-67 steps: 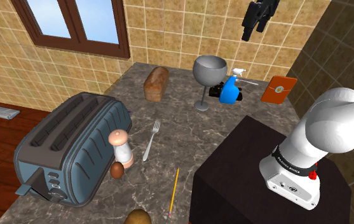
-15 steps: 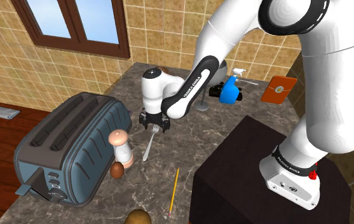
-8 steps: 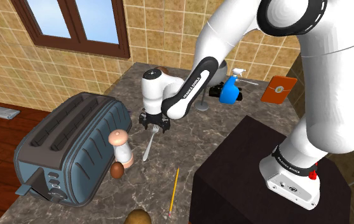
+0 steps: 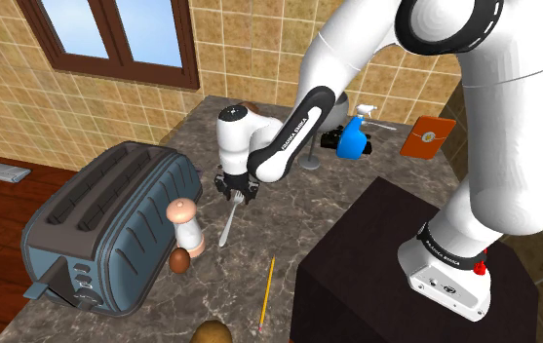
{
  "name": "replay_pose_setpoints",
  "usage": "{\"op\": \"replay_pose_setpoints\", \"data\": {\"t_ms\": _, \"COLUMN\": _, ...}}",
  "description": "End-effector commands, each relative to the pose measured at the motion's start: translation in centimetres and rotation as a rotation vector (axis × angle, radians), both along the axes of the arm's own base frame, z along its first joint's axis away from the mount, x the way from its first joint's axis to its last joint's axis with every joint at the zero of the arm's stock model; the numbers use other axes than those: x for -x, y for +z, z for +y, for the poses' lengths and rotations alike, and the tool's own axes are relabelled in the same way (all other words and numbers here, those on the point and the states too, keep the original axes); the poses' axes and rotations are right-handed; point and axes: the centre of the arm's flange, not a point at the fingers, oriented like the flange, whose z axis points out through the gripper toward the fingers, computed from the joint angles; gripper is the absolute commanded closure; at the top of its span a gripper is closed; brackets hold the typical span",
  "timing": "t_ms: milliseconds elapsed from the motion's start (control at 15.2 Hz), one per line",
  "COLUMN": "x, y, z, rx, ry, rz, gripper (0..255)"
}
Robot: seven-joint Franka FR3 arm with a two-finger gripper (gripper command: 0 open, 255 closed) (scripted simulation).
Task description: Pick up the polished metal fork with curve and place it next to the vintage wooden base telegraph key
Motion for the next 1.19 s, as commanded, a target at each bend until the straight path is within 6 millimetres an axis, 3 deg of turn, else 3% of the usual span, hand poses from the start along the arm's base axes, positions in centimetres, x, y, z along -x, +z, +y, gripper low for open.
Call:
{"op": "replay_pose_setpoints", "data": {"t_ms": 0, "x": 0.0, "y": -0.2, "z": 0.0, "rx": -0.003, "ry": 0.0, "rz": 0.0, "gripper": 255}}
{"op": "replay_pose_setpoints", "data": {"t_ms": 1122, "x": 0.0, "y": 8.3, "z": 0.0, "rx": -0.003, "ry": 0.0, "rz": 0.0, "gripper": 255}}
